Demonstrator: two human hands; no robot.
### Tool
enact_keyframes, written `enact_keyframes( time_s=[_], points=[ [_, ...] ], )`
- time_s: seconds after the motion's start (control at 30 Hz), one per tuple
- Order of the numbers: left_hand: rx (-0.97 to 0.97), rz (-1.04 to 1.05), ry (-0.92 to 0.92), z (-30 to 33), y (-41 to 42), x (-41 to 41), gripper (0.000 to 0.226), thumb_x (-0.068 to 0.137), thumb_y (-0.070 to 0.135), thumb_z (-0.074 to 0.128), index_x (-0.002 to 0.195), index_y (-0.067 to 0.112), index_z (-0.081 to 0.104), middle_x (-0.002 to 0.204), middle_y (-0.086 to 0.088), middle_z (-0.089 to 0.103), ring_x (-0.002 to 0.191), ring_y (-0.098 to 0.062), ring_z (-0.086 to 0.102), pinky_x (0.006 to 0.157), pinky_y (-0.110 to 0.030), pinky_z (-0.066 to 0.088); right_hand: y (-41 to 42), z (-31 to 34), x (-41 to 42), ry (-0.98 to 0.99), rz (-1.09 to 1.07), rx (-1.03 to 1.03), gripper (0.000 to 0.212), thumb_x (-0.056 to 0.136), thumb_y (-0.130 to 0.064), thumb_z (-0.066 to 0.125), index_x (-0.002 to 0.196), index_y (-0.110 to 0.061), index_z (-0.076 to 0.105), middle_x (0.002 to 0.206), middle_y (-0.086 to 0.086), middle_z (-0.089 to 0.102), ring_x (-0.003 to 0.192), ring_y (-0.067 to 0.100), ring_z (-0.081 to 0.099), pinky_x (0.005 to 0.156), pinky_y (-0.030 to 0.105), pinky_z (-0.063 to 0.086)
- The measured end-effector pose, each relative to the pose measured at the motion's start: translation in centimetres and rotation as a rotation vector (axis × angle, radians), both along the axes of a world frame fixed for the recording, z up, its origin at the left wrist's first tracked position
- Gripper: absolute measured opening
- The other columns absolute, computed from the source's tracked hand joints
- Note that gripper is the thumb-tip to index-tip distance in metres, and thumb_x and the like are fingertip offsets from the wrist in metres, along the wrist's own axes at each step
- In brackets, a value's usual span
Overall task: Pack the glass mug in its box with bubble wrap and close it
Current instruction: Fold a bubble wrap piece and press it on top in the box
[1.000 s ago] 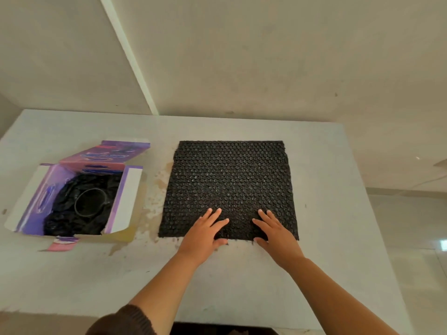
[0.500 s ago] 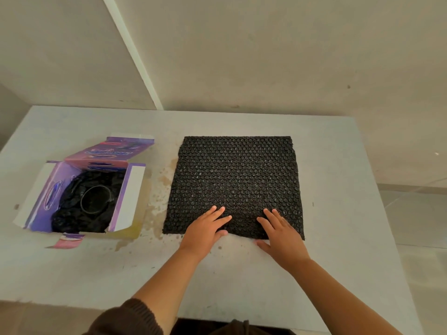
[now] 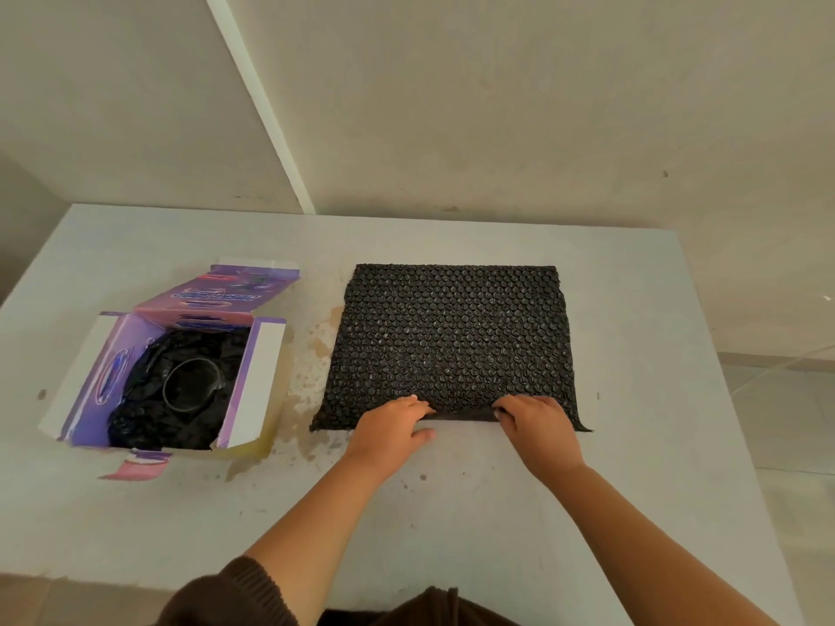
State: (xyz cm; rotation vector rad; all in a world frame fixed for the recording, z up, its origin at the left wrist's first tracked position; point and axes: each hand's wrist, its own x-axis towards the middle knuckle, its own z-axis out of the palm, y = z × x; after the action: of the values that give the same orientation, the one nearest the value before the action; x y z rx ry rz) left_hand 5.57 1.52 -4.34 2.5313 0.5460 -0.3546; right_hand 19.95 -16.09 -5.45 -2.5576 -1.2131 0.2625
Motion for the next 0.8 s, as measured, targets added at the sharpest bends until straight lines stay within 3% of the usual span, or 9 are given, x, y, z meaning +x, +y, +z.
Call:
enact_keyframes(
  time_s=[0.07, 0.13, 0.27, 0.43, 0.6, 0.73, 0.8],
  points=[
    [0.03, 0.018, -0.006, 0.6, 1.0, 0.5, 0.022, 0.095, 0.03, 0.049, 0.108, 0.018, 0.062, 0.111, 0.001, 0.063, 0.107, -0.02, 0.058, 0.08, -0.033, 0.047, 0.7, 0.8, 0.8, 0.031, 0.004, -0.049, 0.011, 0.09, -0.02, 0.058, 0.093, -0.016, 0.067, 0.078, 0.001, 0.069, 0.068, 0.025, 0.062, 0.07, 0.031, 0.044],
    [0.028, 0.007, 0.018, 0.8, 1.8, 0.9, 0.017, 0.096, 0.027, 0.047, 0.098, 0.016, 0.061, 0.095, -0.001, 0.064, 0.09, -0.023, 0.061, 0.068, -0.033, 0.045, 1.1, 1.6, 1.2, 0.05, -0.005, -0.08, 0.017, 0.094, -0.025, 0.05, 0.1, -0.017, 0.063, 0.087, 0.002, 0.067, 0.077, 0.026, 0.06, 0.066, 0.028, 0.032],
    [0.044, -0.013, 0.002, 1.9, 3.3, 1.8, 0.019, 0.094, 0.029, 0.051, 0.108, 0.023, 0.063, 0.092, 0.0, 0.067, 0.082, -0.019, 0.062, 0.069, -0.033, 0.049, 1.5, 2.2, 2.4, 0.054, 0.002, -0.095, 0.019, 0.095, -0.029, 0.049, 0.101, -0.018, 0.062, 0.088, 0.001, 0.068, 0.081, 0.025, 0.062, 0.066, 0.029, 0.033],
    [0.099, 0.0, -0.051, 4.2, 7.0, 4.6, 0.017, 0.093, 0.031, 0.055, 0.105, 0.024, 0.064, 0.089, 0.003, 0.069, 0.071, -0.013, 0.06, 0.067, -0.029, 0.05, 2.9, 3.8, 6.2, 0.023, -0.032, -0.152, 0.015, 0.094, -0.027, 0.05, 0.096, -0.02, 0.063, 0.084, 0.0, 0.068, 0.078, 0.023, 0.061, 0.074, 0.029, 0.038],
    [0.1, 0.019, -0.041, 5.1, 11.5, 8.3, 0.016, 0.092, 0.033, 0.057, 0.102, 0.025, 0.065, 0.093, 0.002, 0.068, 0.081, -0.017, 0.062, 0.069, -0.031, 0.048, 5.7, 5.3, 11.0, -0.037, -0.11, -0.169, 0.015, 0.094, -0.027, 0.049, 0.098, -0.024, 0.063, 0.081, -0.003, 0.066, 0.079, 0.022, 0.059, 0.084, 0.034, 0.031],
    [0.143, 0.04, -0.062, 4.9, 14.6, 11.3, 0.019, 0.093, 0.032, 0.054, 0.105, 0.021, 0.065, 0.099, -0.001, 0.068, 0.09, -0.023, 0.061, 0.073, -0.031, 0.045, 8.0, 5.4, 14.6, -0.038, -0.129, -0.141, 0.019, 0.093, -0.028, 0.051, 0.107, -0.021, 0.062, 0.099, 0.001, 0.065, 0.096, 0.023, 0.057, 0.091, 0.037, 0.031],
    [0.123, 0.035, -0.043, 4.5, 15.8, 12.8, 0.022, 0.095, 0.03, 0.051, 0.108, 0.017, 0.064, 0.104, -0.002, 0.066, 0.094, -0.023, 0.06, 0.076, -0.032, 0.045, 9.4, 5.1, 16.3, 0.007, -0.093, -0.167, 0.023, 0.095, -0.029, 0.048, 0.113, -0.018, 0.058, 0.103, 0.004, 0.064, 0.096, 0.025, 0.057, 0.088, 0.036, 0.036]
  ],
)
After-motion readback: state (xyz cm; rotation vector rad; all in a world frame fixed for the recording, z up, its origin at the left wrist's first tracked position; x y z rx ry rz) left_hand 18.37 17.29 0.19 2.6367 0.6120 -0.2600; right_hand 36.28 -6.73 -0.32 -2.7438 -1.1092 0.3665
